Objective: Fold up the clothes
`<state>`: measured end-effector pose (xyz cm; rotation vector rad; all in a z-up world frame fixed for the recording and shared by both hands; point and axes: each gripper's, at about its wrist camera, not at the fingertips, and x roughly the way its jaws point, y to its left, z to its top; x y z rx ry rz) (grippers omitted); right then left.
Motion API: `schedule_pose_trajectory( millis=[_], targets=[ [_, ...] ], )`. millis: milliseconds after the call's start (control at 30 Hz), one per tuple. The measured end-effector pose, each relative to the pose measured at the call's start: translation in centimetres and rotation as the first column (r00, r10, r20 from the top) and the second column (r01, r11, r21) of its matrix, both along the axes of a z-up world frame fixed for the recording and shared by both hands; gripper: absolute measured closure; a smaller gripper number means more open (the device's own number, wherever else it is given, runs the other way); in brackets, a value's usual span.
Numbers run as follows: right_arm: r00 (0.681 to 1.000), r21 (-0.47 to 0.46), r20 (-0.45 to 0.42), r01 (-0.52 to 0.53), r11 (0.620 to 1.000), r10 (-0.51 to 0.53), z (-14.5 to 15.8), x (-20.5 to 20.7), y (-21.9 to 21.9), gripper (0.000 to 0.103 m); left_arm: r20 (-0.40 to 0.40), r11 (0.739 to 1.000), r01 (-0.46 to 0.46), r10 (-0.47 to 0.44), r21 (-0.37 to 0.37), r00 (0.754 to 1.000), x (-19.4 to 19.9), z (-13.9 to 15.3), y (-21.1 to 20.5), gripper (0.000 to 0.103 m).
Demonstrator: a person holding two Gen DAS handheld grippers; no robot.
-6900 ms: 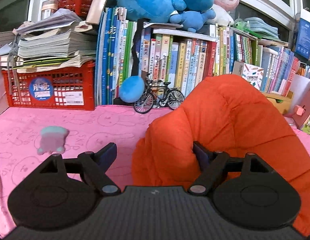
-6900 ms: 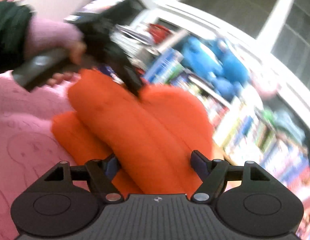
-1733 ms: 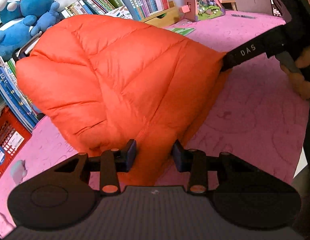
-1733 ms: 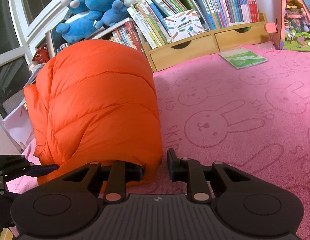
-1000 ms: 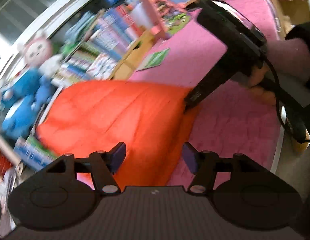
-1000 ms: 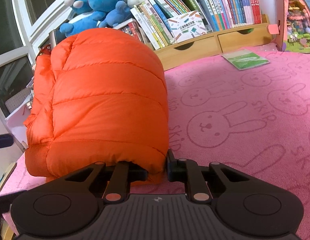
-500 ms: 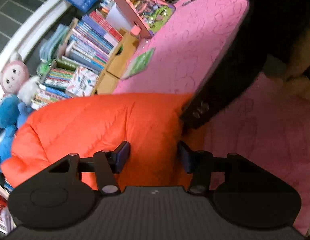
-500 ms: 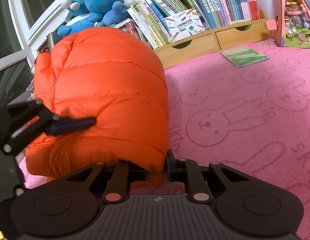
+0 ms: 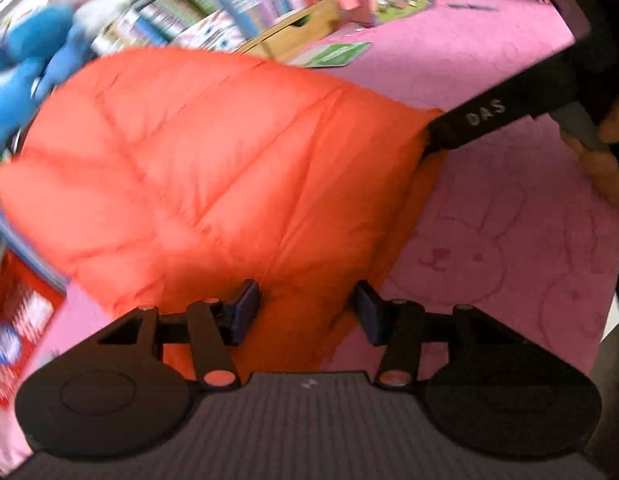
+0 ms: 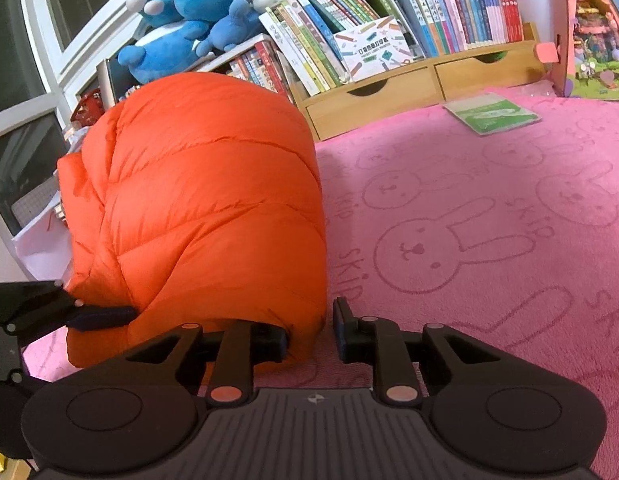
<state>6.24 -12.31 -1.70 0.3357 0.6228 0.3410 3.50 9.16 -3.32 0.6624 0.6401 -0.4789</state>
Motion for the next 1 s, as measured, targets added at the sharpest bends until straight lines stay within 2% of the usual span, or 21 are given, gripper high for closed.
schedule_pose_trajectory(
  millis=[167,300,533,633,800,1000],
  targets=[
    [1.0,-0.006,0.004,0.008,1.0,-0.008,0.0,-0.1,0.1,0.081,-0.02,0.997,-0.04,0.038,-0.067,0.999,-0.3,0.1,1.3,0.052],
    [0.999,0.029,0.007,0.041,0.999,-0.042,0.1,-0.6,-0.9,0.079,-0.016,0.993,-0.053,0.051,-0.109,0.999,-0.4,-0.1,1.8,0.052],
    [1.0,-0.045,0.012,0.014,0.999,-0.013,0.3,-1.1,-1.2,0.079,-0.001,0.986,-0.059,0.059,-0.157,0.998,-0.8,-0.4,2.3,0.053],
    [1.0,-0.078,0.016,-0.012,0.997,0.014,0.5,-1.4,-1.3,0.079,0.013,0.983,-0.059,0.062,-0.171,0.998,-0.6,-0.4,2.4,0.054],
    [0.998,-0.151,0.019,-0.063,0.987,0.067,1.0,-1.7,-1.9,0.067,0.027,0.973,-0.055,0.062,-0.223,0.998,-0.9,-0.8,3.0,0.054],
    [0.984,-0.199,0.041,-0.163,0.966,0.174,3.4,-2.8,-3.6,0.07,0.044,0.956,-0.059,0.075,-0.286,0.996,-1.2,-1.3,3.7,0.053]
  ],
)
